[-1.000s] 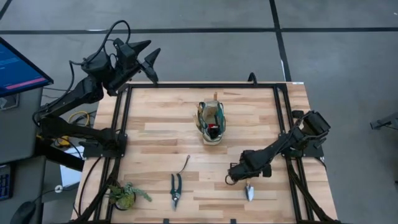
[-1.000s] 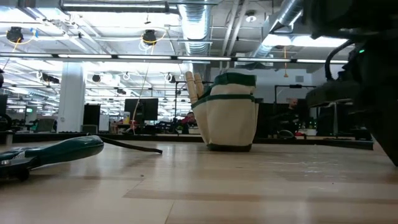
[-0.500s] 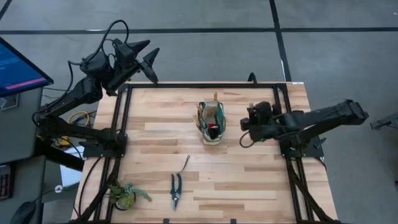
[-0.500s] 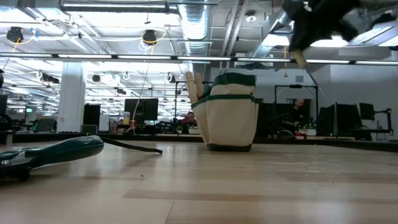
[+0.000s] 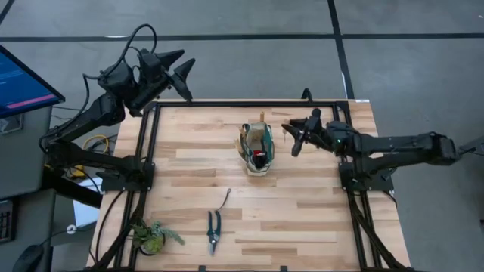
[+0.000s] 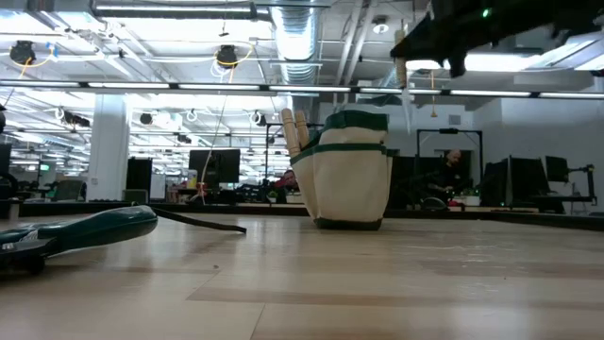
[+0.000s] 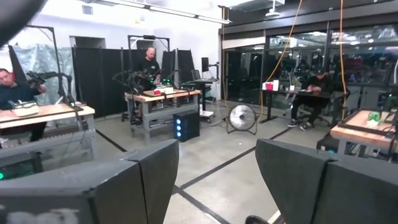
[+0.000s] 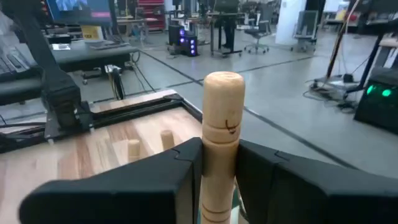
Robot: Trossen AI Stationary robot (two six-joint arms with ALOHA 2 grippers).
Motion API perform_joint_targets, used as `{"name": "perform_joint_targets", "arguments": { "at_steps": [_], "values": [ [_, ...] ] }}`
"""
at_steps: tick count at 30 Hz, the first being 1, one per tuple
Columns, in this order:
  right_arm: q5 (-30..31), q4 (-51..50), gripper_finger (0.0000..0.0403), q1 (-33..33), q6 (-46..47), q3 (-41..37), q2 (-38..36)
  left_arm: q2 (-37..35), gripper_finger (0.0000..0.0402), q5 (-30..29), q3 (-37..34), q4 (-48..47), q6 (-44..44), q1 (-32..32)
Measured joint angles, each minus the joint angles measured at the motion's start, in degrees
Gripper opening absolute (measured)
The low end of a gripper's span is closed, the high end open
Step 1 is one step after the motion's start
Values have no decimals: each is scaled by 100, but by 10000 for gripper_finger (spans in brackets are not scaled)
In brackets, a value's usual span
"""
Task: Pick & Place Garden tools in Gardening bag
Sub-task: Put the brown trowel into the white gardening bag
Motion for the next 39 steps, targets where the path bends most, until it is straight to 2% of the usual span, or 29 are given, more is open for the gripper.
{"name": "perform_joint_targets", "arguments": {
  "at_steps": [4,9,18,26,35,39],
  "values": [
    [-510,787,60,-214,-104,-219,254,0,204,30,0,0,-177,0],
    [-882,1261,60,-120,-220,-249,757,0,204,29,0,3,-315,0],
    [-896,1724,60,131,-325,-278,1100,0,204,29,0,11,-354,0],
    [-550,3174,60,101,-171,-1168,1099,0,204,26,0,44,-356,0],
    [-602,3263,60,61,-166,-1230,1235,0,204,25,0,97,-342,0],
    [-621,3668,60,63,-167,-1228,1633,0,204,24,0,101,-310,0]
  ]
}}
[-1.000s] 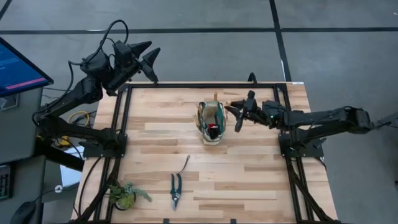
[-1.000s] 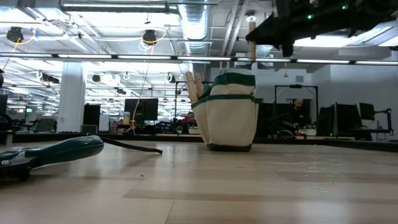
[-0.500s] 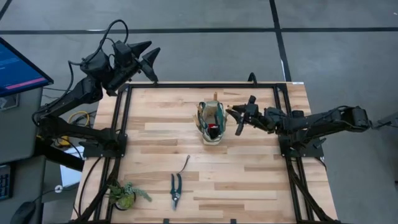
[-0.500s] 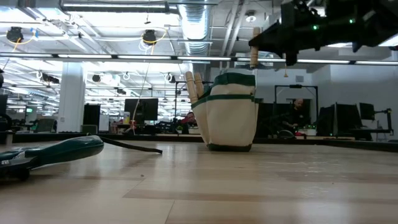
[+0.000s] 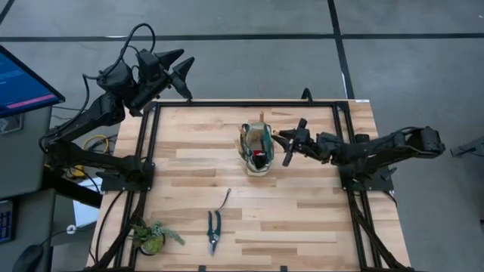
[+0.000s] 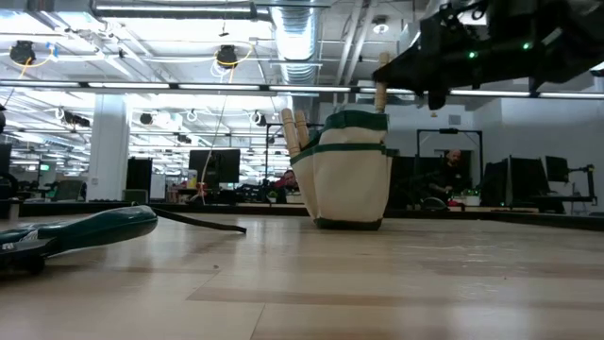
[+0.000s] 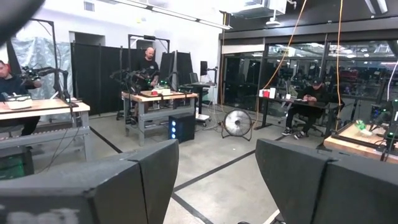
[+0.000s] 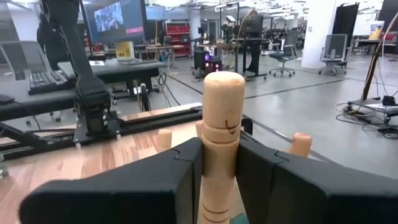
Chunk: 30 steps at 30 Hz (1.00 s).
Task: Pick & Place Garden tools in Gardening bag
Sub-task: Put the brown trowel into the white gardening bag, then put the green shear scissor into the white gardening bag
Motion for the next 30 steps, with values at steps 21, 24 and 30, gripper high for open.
{"name": "perform_joint_targets", "arguments": {
  "at_steps": [21,24,30],
  "values": [
    [-2,450,90,134,-288,2,1121,0,204,-4,0,15,198,24],
    [-2,410,151,102,-288,2,1105,0,204,-2,0,10,206,24],
    [3,321,266,104,-366,2,731,0,204,-2,0,-32,213,24]
  ]
}}
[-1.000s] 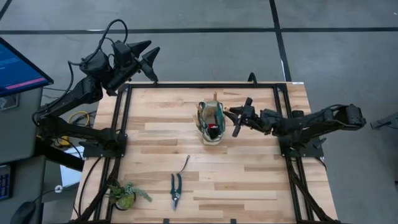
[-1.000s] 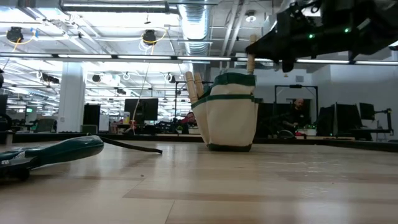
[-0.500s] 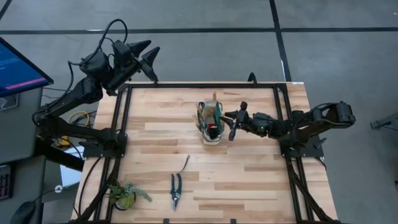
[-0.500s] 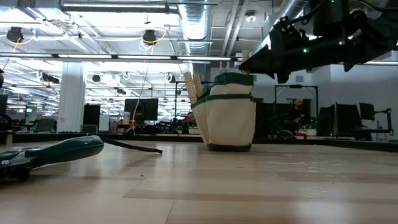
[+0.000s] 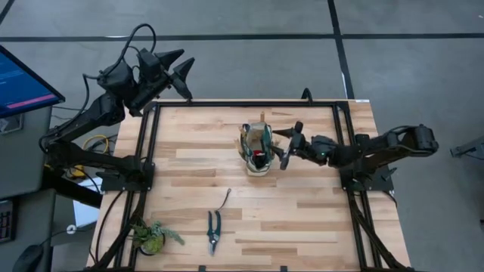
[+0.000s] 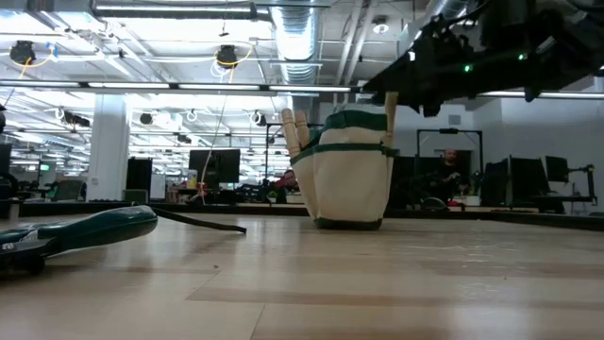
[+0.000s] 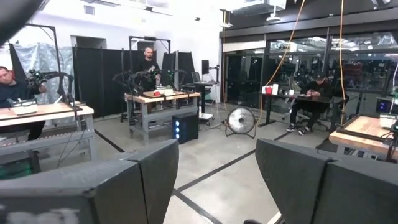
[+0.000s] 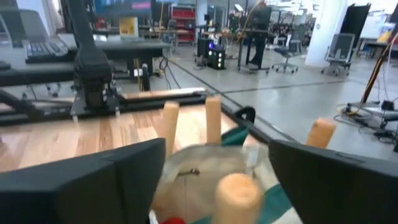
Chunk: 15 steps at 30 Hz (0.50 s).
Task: Pick & Place Garden tools in Gardening bag
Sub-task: Put the green shear scissor into the white gardening bag
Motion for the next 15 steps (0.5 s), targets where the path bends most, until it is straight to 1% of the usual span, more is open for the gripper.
{"name": "perform_joint_targets", "arguments": {
  "at_steps": [3,7,11,15],
  "values": [
    [16,-236,300,-1,-28,2,-422,-7,204,20,7,-314,-57,-28],
    [276,-748,319,4,-29,5,-1176,-14,204,192,7,-1502,-554,-121],
    [644,-1626,320,8,-28,35,-1950,109,204,736,7,-2941,-1603,-328],
    [910,-2919,318,8,-28,331,-2513,482,204,1114,7,-4337,-2629,-822]
  ]
}}
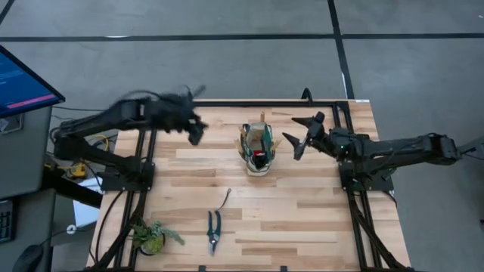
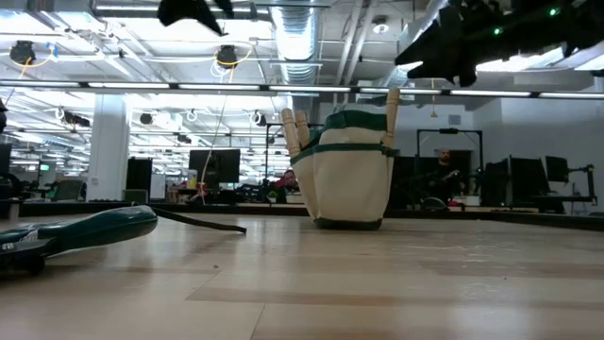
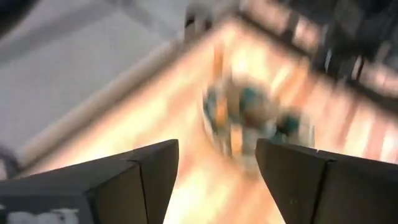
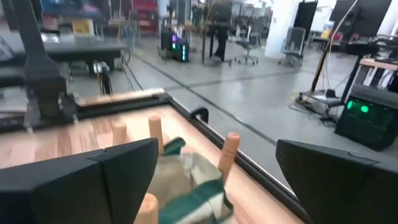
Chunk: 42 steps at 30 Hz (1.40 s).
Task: Pick & Place Garden tools in Gardening bag
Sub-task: Put the green shear scissor into the white gardening bag
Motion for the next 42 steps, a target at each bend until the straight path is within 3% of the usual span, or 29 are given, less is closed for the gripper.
{"name": "perform_joint_targets", "arguments": {
  "at_steps": [6,18,36,42],
  "values": [
    [14,-1293,317,0,58,528,-264,898,204,34,-2,-1054,-1727,-922],
    [-56,-2681,317,167,961,857,-362,2248,204,-34,-7,-1292,-4736,-2574],
    [-145,-3195,317,679,1365,867,-863,3796,204,-242,-27,-941,-8340,-4388],
    [-146,-3244,317,907,1449,866,-852,3994,204,-214,-601,-276,-9583,-4883]
  ]
}}
